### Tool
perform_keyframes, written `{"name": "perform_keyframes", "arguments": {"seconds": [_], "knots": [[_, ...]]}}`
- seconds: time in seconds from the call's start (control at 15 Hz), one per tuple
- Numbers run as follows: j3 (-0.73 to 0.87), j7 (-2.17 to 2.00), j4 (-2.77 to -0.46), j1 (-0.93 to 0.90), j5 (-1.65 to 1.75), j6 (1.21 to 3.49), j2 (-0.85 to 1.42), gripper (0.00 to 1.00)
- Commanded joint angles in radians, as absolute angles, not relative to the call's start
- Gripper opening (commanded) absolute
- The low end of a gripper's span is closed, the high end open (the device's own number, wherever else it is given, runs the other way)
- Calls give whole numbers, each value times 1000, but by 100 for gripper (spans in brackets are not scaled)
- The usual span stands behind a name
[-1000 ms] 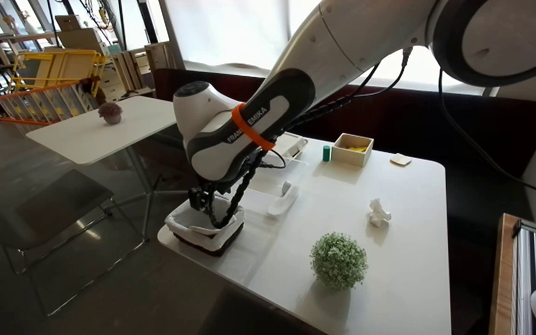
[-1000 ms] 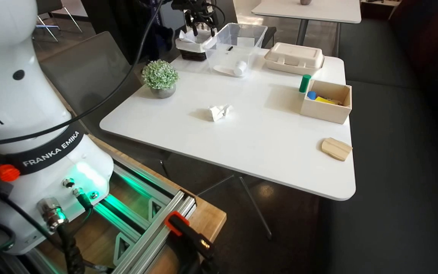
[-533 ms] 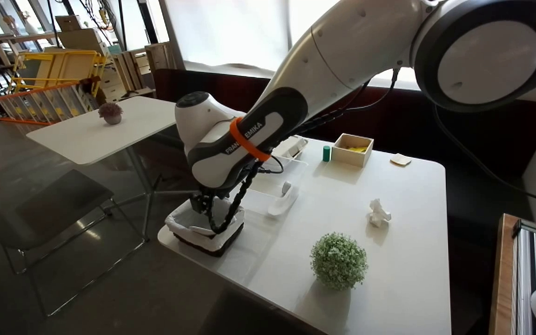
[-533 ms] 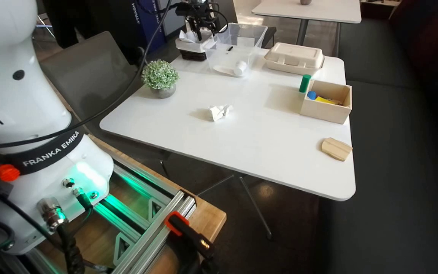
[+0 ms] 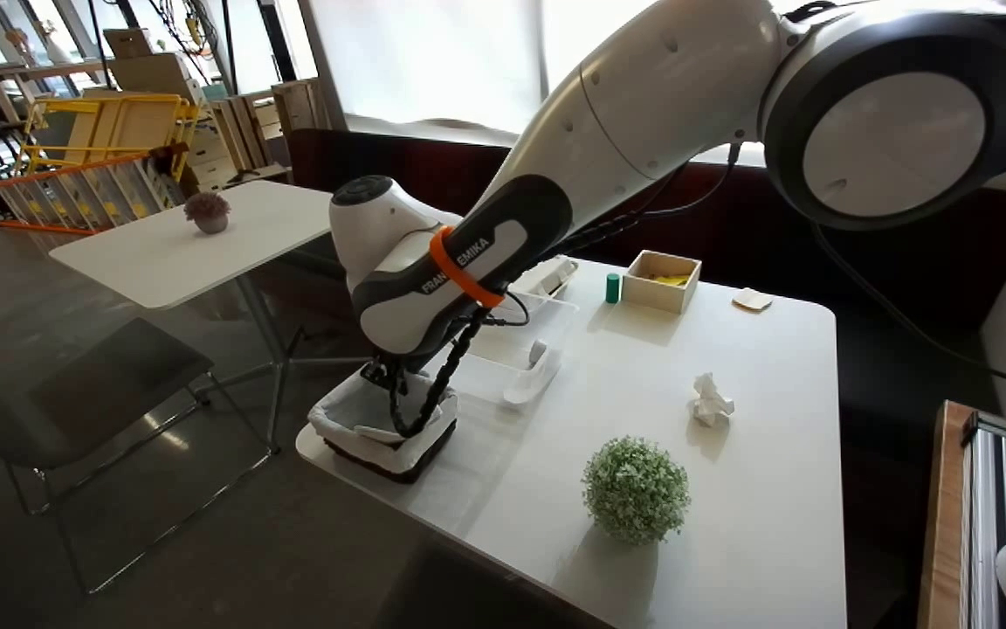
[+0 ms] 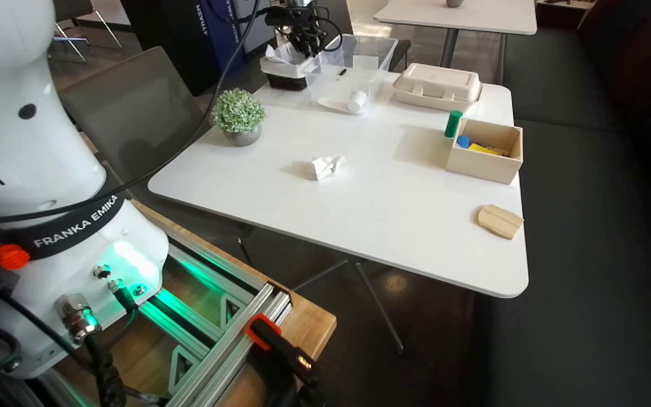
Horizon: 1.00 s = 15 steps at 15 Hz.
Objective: Move the bin closer to the small, wooden crate
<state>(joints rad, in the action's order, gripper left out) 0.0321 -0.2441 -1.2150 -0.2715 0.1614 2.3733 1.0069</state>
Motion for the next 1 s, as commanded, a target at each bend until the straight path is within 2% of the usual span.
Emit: {"name": "perform_keyframes", "arguments": {"seconds": [0.0, 0.27, 0.47, 0.73, 0.93], "knots": [[35, -235, -1165, -273, 156, 2346, 1046, 1], [20, -235, -1171, -265, 132, 2302, 1008, 4], [-6, -219, -1210, -242, 94, 2182, 927, 4], [-75, -151, -1302, -177, 0, 2058, 798, 4], [-86, -161, -1434, -138, -65, 2046, 681, 4]]}}
